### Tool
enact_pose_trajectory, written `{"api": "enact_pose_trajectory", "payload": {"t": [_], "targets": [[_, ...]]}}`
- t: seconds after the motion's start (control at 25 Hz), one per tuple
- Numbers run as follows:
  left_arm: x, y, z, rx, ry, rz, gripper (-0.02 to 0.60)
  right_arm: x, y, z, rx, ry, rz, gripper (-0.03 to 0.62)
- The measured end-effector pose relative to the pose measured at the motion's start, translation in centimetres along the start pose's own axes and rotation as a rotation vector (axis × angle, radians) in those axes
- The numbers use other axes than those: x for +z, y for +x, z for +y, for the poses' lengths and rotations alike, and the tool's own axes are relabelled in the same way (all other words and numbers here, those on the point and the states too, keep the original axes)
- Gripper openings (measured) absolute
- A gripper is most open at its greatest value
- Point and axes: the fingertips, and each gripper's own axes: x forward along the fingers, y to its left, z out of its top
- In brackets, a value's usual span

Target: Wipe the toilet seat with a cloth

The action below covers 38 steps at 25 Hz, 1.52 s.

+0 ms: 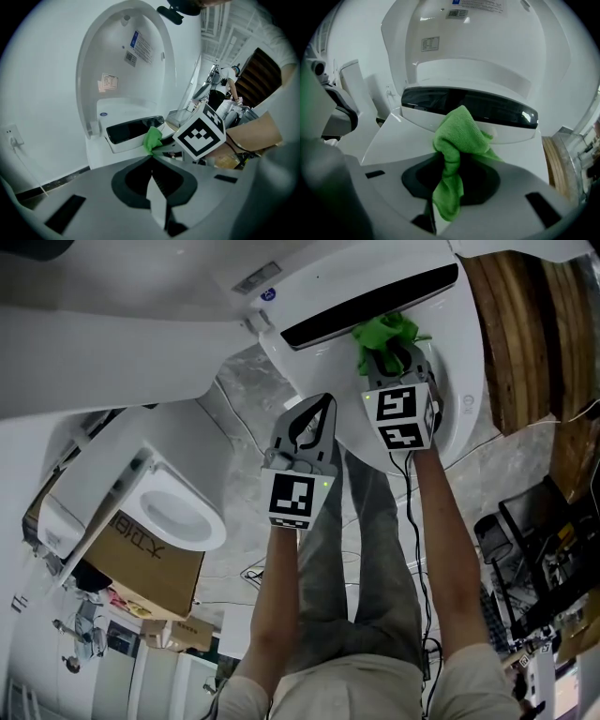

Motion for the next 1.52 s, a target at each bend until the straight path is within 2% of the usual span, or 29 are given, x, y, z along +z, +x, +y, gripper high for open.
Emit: {"api": "enact_pose_trajectory", "payload": {"t": [0.36,0.68,1.2,1.52], "targets": [[-1.3,-1.9,0.5,0.006,-0.001,0.003,0.012,0.1,0.0,3.6,0.079,-0.09,-0.015,0.095],[-2.7,-3.8,0.8,0.01,-0.002,0.013,0.012,-0.2,-0.6,7.1,0.162,-0.119,-0.039,0.09],[-4.7,-5.3,0.5,0.01,-0.007,0.04,0.012,-1.3,-1.6,9.8,0.235,-0.122,-0.041,0.087],[-5.2,-6.9,-0.1,0.043,0.008,0.045,0.012,-3.1,-3.1,12.2,0.282,-0.116,-0.042,0.089]]}}
